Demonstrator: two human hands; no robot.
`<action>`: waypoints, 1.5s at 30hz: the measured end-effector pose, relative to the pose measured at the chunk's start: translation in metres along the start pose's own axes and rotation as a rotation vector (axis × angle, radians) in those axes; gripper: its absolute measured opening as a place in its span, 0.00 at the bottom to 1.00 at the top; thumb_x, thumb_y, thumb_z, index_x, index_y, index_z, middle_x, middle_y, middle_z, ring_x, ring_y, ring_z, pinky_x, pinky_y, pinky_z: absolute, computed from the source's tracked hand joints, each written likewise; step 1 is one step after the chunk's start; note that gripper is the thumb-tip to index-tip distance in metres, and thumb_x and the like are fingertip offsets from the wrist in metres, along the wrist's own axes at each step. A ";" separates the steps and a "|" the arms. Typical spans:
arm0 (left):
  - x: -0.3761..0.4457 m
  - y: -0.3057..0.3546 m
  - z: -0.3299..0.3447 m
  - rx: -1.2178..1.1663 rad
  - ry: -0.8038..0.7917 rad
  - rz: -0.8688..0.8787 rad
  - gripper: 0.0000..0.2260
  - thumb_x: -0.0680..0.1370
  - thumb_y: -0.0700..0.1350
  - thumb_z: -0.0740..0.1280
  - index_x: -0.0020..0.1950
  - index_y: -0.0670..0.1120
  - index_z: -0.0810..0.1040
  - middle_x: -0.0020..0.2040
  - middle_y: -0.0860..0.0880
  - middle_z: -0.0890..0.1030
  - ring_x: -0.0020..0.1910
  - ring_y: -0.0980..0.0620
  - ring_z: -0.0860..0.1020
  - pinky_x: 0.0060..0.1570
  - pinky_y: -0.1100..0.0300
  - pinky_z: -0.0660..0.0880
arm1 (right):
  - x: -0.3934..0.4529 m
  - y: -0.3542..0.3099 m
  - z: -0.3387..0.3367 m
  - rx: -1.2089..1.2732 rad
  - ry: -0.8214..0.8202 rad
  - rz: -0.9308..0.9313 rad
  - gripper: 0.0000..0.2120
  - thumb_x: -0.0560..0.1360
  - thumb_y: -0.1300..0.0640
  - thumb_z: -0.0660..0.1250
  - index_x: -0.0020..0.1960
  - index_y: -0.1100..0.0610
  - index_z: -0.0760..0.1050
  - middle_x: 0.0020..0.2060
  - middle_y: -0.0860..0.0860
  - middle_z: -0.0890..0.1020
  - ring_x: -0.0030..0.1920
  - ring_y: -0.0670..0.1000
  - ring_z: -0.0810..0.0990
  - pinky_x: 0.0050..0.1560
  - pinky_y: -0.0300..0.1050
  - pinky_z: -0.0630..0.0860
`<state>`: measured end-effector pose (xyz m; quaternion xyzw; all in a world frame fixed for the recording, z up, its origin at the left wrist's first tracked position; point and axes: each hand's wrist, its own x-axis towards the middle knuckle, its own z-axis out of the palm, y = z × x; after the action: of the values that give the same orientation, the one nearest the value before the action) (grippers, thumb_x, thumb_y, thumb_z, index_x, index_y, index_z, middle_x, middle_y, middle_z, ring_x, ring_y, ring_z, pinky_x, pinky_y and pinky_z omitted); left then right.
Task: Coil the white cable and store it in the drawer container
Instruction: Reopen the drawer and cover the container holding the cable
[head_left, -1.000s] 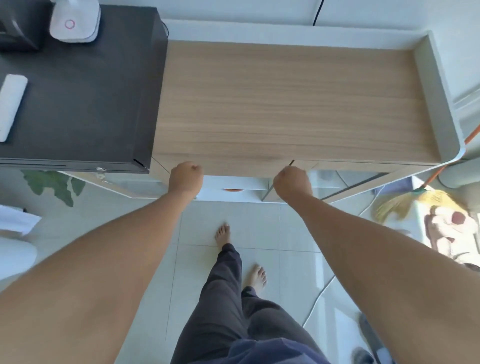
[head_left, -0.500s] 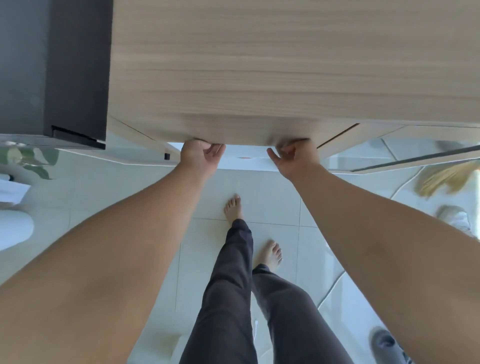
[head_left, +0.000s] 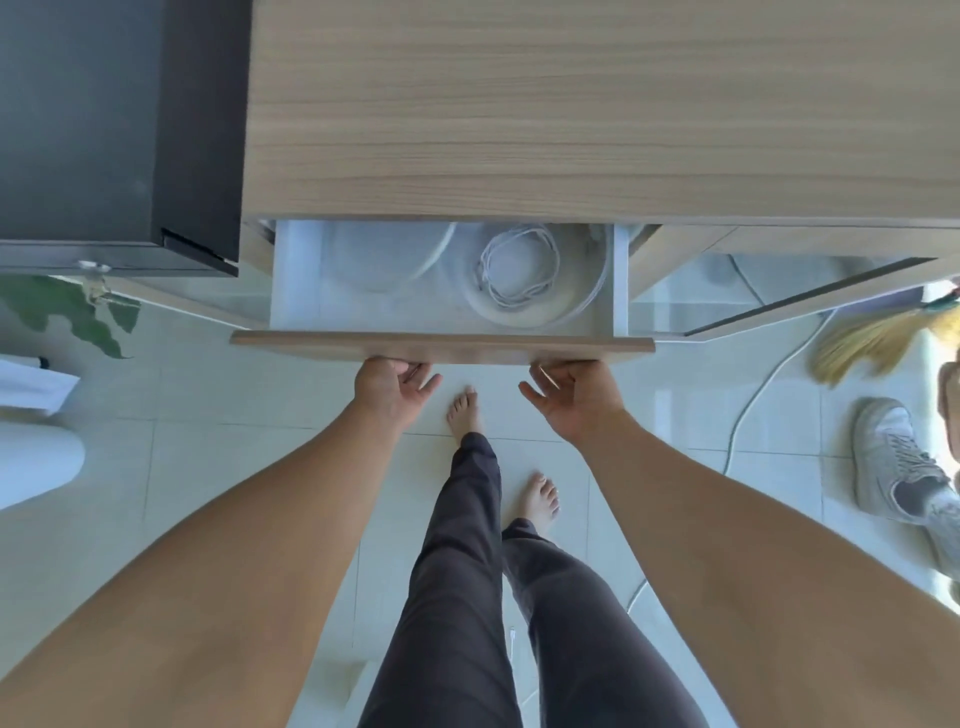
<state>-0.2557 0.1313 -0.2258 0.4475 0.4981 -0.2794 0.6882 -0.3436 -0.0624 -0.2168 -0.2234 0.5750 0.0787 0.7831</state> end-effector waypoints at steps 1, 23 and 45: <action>-0.008 -0.004 -0.007 0.025 0.006 -0.003 0.17 0.79 0.31 0.48 0.59 0.37 0.74 0.61 0.40 0.76 0.68 0.42 0.73 0.60 0.44 0.70 | -0.008 0.004 -0.007 -0.012 0.008 0.011 0.15 0.73 0.73 0.51 0.40 0.60 0.73 0.41 0.56 0.77 0.48 0.55 0.77 0.57 0.58 0.76; -0.146 0.016 -0.036 1.503 0.328 0.848 0.22 0.78 0.48 0.58 0.71 0.41 0.66 0.67 0.41 0.71 0.61 0.39 0.73 0.51 0.48 0.72 | -0.146 -0.025 -0.015 -1.783 0.213 -0.705 0.16 0.73 0.57 0.61 0.59 0.54 0.78 0.55 0.53 0.81 0.53 0.58 0.79 0.43 0.43 0.71; -0.123 0.023 0.003 1.828 0.198 0.849 0.31 0.75 0.54 0.66 0.75 0.47 0.62 0.68 0.43 0.68 0.65 0.42 0.69 0.57 0.48 0.71 | -0.107 -0.079 0.028 -1.953 0.214 -0.769 0.14 0.77 0.58 0.62 0.62 0.59 0.71 0.52 0.58 0.78 0.45 0.57 0.74 0.40 0.47 0.70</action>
<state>-0.2783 0.1313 -0.1033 0.9642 -0.0521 -0.2475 0.0801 -0.3241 -0.1063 -0.0892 -0.9300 0.2186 0.2338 0.1805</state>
